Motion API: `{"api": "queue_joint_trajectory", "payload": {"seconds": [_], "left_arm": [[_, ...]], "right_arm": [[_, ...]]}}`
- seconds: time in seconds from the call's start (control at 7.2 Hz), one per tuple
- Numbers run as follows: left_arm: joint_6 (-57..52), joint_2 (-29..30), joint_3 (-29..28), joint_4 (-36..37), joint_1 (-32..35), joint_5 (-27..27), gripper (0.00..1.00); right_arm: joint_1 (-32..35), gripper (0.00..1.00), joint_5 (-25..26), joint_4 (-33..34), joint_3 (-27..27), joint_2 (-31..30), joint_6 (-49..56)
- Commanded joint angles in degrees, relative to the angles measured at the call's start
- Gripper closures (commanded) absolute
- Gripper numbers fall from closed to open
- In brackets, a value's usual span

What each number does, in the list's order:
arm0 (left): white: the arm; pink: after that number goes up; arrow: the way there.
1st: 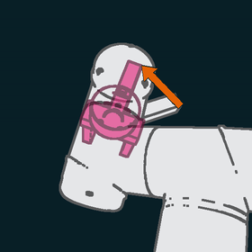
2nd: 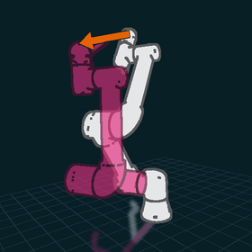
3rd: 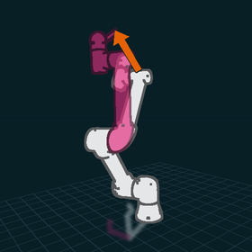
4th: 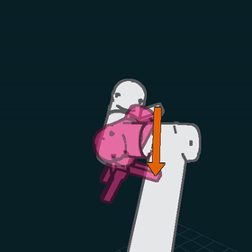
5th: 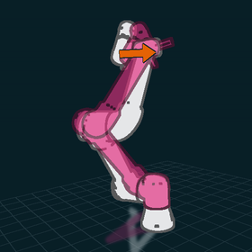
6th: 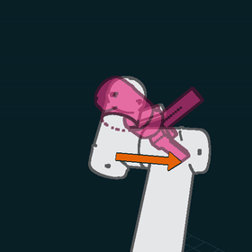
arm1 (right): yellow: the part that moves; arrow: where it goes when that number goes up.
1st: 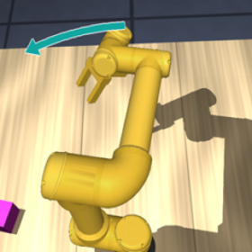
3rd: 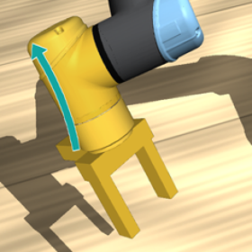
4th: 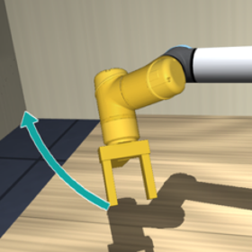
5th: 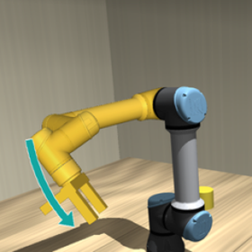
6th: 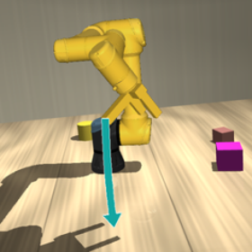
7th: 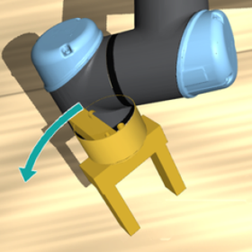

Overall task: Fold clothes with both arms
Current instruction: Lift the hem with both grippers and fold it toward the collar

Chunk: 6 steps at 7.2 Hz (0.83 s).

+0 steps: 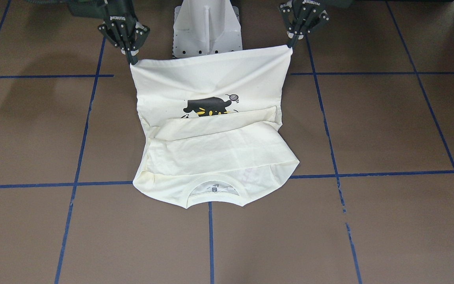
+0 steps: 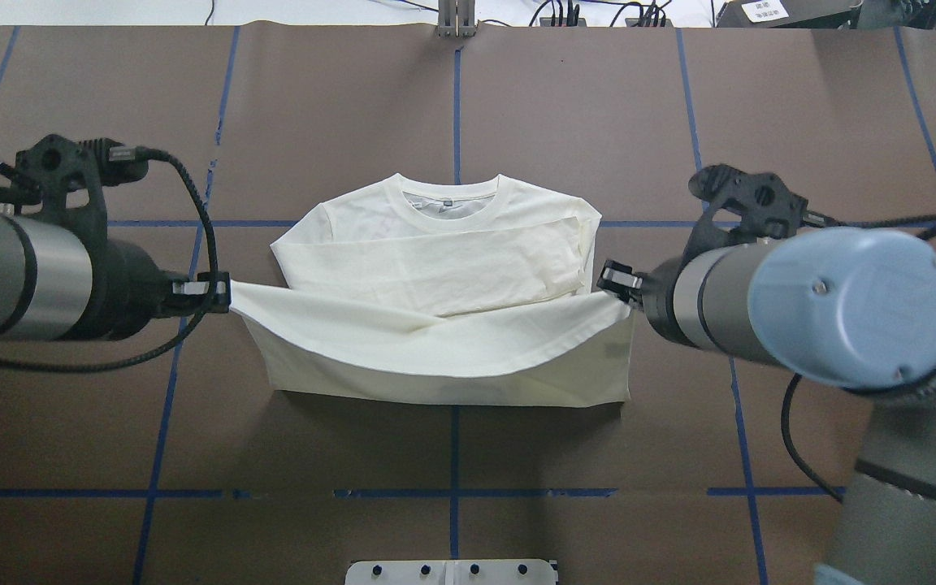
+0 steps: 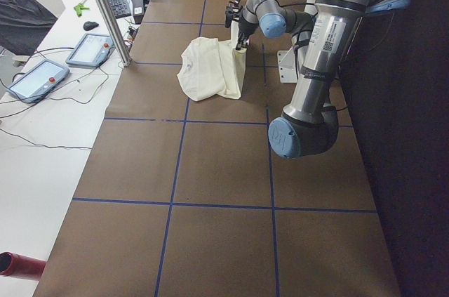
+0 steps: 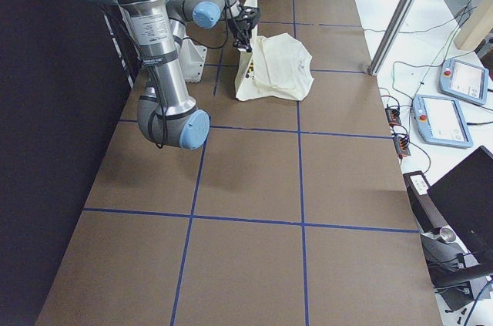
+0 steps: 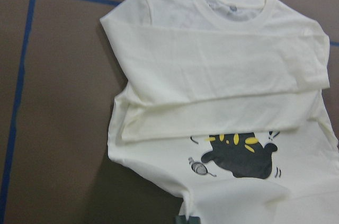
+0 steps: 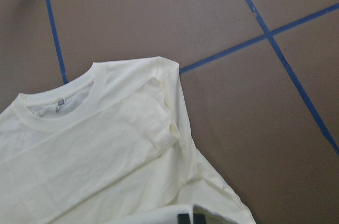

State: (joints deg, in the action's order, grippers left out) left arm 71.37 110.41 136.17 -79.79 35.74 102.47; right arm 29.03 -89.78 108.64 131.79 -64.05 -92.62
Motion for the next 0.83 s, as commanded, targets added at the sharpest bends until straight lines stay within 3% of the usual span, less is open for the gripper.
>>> {"api": "queue_joint_trajectory", "payload": {"seconds": [0.0,0.28,0.69], "left_arm": [[-6.2,5.1,-12.0,-0.7,6.4,0.7,1.0],[-6.9,7.0,-23.5,-8.8,7.7,0.4,1.0],[-6.9,10.4,-41.8,-22.7,7.3,-2.1,1.0]], "right_arm": [[7.8,1.0,-2.2,-4.6,-11.9,5.1,3.6],[9.9,1.0,-2.2,-18.1,-24.2,5.4,5.2],[10.0,1.0,-2.1,-27.0,-41.6,10.5,6.6]]}}
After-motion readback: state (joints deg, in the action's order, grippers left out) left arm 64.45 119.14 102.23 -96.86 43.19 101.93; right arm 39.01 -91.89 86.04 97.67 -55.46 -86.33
